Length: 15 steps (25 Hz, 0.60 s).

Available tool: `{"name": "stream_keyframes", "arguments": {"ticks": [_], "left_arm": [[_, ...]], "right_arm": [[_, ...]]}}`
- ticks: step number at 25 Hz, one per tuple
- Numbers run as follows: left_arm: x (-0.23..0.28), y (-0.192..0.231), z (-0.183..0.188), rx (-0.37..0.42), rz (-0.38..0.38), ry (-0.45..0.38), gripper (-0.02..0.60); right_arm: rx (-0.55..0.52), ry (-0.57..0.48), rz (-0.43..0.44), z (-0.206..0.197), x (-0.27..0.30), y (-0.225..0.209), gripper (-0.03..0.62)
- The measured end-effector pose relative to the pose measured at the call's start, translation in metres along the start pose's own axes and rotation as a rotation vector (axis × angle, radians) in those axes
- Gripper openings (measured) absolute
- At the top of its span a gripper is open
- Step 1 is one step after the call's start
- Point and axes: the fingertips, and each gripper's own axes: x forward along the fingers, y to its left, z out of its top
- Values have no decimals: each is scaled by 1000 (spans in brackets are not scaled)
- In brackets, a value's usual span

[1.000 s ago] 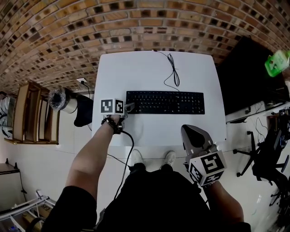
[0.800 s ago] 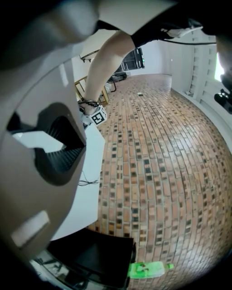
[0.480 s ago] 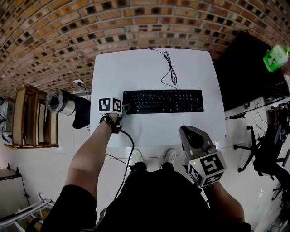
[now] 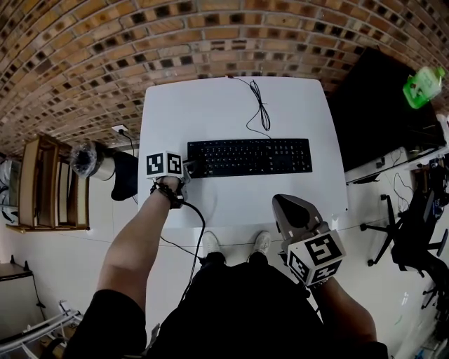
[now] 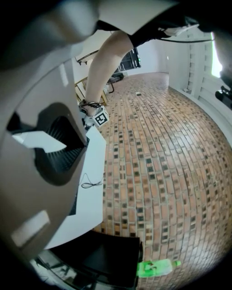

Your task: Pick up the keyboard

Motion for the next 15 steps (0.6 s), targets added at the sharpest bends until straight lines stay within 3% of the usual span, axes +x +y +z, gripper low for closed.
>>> {"name": "stream_keyframes", "arguments": {"ticks": [3,7,12,15], "left_arm": [[-12,-7,6,-5,-7,-15,155],[-26,-16,13,-37,-15,-34,117],[-34,-25,13,-38,-2,-31,114],[-42,-33,14,-34,-6,-34,110]], "right_arm": [[95,29,39,-11,10,0,2],[307,53,89,-32,30,-7,10],[754,67,163,-75,67,-22,188],[983,58,148,-102,87,-42,236]]}}
